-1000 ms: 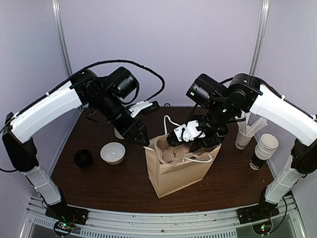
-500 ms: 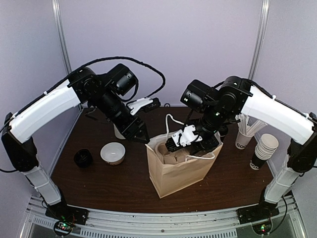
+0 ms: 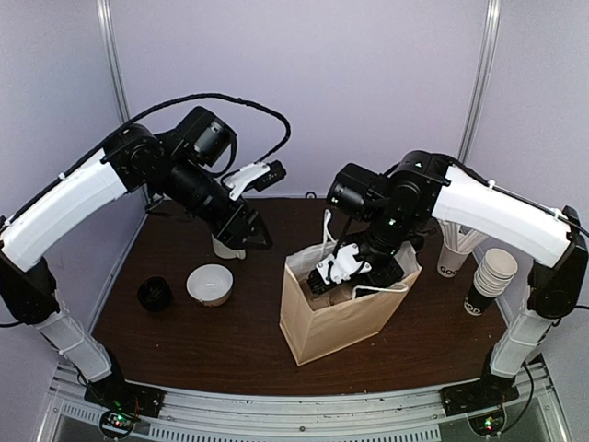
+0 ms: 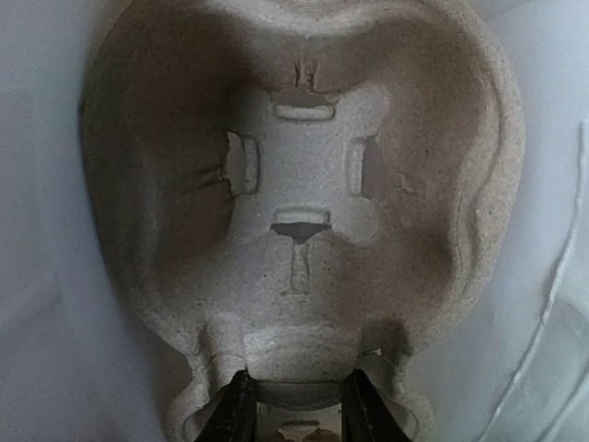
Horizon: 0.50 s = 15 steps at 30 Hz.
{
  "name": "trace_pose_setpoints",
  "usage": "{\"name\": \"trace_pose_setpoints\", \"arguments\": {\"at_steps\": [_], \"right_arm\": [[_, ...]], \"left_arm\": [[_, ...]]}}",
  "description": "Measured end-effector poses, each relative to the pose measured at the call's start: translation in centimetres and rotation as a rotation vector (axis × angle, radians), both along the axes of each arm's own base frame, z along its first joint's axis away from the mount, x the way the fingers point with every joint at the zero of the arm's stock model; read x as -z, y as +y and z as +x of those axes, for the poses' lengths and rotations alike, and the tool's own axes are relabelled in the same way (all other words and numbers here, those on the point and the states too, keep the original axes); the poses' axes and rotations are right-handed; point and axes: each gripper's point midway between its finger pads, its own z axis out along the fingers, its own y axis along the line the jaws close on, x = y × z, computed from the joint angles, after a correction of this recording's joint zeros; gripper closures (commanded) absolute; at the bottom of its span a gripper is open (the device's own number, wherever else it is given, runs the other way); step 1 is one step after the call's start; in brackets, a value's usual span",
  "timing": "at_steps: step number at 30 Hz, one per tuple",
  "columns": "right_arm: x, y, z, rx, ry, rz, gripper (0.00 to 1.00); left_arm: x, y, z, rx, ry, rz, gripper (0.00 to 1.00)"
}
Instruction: Pack the takeout coffee
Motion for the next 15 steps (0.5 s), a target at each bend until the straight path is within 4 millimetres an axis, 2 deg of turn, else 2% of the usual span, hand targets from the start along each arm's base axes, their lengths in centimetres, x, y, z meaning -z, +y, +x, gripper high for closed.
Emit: {"name": "trace_pose_setpoints", "arguments": {"at_steps": [5,8,15], "right_arm": [[2.4,0.4,-0.1,-0.005,0.045,-0.051,0.76],[3.7,0.7,-0.2,-0.007,0.073,-0.071,0.76],[5.7,1.7,-0.3,-0.013,0.125,-0.083,0.76]], "left_arm": [[-2.2,1.6,0.3,-0.037,-0.071,-0.060,0.45],[-2.9,2.4,0.5,-0.058,-0.095,-0.084,0.45],[-2.2,3.3,0.7,-0.085,-0.098,-0.082,0.45]]}}
